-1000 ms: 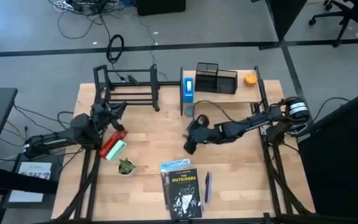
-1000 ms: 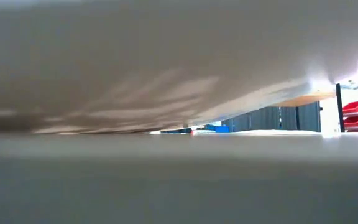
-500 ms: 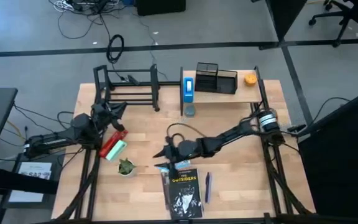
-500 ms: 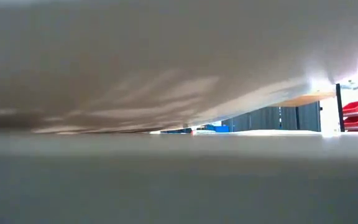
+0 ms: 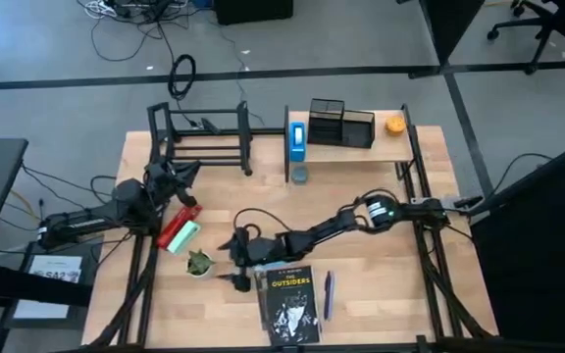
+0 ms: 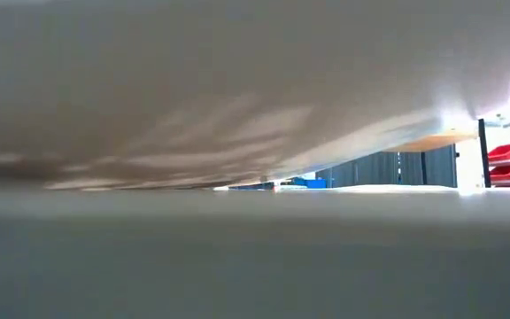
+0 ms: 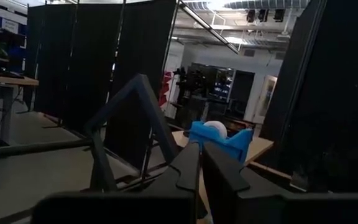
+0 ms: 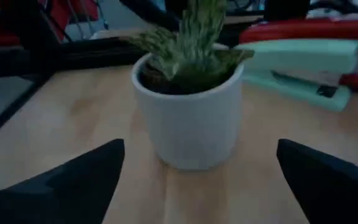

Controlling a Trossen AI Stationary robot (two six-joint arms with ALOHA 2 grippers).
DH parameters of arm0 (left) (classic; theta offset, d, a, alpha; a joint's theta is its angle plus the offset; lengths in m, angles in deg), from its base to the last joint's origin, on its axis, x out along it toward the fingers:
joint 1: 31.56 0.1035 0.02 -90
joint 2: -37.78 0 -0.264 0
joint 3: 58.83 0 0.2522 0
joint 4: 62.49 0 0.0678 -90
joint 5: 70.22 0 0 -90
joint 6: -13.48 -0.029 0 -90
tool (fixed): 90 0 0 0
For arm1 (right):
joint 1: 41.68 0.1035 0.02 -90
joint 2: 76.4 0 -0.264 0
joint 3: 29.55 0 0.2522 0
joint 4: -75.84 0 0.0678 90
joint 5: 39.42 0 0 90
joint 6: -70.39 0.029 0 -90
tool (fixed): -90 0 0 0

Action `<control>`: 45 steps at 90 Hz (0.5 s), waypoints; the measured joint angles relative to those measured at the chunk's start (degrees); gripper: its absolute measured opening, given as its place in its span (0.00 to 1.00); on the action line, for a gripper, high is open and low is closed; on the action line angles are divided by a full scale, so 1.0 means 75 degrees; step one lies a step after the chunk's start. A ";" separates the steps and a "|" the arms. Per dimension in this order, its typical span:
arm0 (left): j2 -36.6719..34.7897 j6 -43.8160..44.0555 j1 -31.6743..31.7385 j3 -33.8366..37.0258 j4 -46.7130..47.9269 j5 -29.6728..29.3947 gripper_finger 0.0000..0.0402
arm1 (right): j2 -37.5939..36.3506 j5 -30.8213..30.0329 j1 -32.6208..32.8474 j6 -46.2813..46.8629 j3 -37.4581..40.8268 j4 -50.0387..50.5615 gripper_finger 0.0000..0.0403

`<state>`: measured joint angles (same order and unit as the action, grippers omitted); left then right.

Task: Stock shelves
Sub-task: Put the white vase plant under the shelf

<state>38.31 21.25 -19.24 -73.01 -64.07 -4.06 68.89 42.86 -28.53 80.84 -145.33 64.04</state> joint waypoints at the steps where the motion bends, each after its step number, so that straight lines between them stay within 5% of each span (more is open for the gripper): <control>1: -0.0001 0.0000 0.0000 0.0000 -0.0005 -0.0005 0.00 | 0.0050 -0.0014 0.0001 -0.0001 -0.0071 0.0021 0.96; 23: 0.0001 -0.0002 -0.0001 0.0000 0.0006 0.0003 0.00 | 0.0944 -0.0086 0.0003 -0.0010 -0.1306 -0.0011 0.90; 45: 0.0000 -0.0002 -0.0002 0.0000 -0.0005 0.0002 0.00 | 0.1006 -0.0602 0.0007 -0.0488 -0.1496 -0.0126 0.92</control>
<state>38.31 21.23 -19.25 -73.01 -64.11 -4.04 76.44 38.34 -28.48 77.18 -156.55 63.09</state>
